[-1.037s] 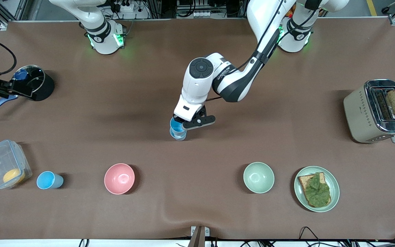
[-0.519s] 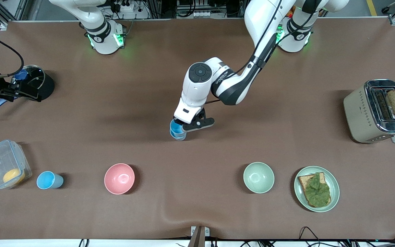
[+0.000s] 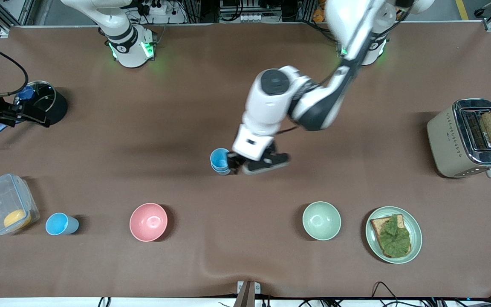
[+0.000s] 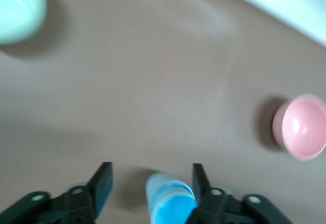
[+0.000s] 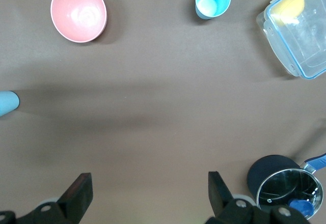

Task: Stack blue cups with both arms

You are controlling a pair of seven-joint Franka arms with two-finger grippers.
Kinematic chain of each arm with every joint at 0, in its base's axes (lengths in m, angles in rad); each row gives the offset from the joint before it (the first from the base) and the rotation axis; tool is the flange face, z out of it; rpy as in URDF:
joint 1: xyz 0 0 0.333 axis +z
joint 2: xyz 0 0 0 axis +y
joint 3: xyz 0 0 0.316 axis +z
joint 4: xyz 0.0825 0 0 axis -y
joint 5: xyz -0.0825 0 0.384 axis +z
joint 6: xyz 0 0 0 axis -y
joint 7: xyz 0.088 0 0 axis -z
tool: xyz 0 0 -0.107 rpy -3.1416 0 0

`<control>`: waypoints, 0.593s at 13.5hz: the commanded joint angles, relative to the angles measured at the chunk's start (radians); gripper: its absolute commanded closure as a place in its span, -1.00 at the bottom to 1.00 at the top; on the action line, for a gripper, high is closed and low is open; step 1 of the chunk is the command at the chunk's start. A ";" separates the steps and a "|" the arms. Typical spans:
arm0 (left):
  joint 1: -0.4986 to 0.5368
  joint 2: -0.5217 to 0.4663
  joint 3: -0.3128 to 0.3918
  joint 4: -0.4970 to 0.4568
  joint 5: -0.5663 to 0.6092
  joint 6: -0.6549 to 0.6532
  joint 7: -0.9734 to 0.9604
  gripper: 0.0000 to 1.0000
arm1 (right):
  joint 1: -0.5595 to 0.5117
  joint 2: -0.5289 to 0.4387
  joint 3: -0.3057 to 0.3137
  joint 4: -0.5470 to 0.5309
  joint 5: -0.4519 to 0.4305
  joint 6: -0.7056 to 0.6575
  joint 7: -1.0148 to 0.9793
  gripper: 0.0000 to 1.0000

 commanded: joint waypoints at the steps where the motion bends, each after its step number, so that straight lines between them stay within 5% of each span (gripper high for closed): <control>1: 0.090 -0.168 -0.010 -0.075 0.023 -0.138 0.068 -1.00 | -0.008 -0.002 0.006 0.008 -0.014 -0.003 -0.012 -1.00; 8: 0.356 -0.336 -0.016 -0.081 0.015 -0.494 0.499 -1.00 | -0.009 0.007 0.007 0.013 -0.014 -0.003 -0.010 -1.00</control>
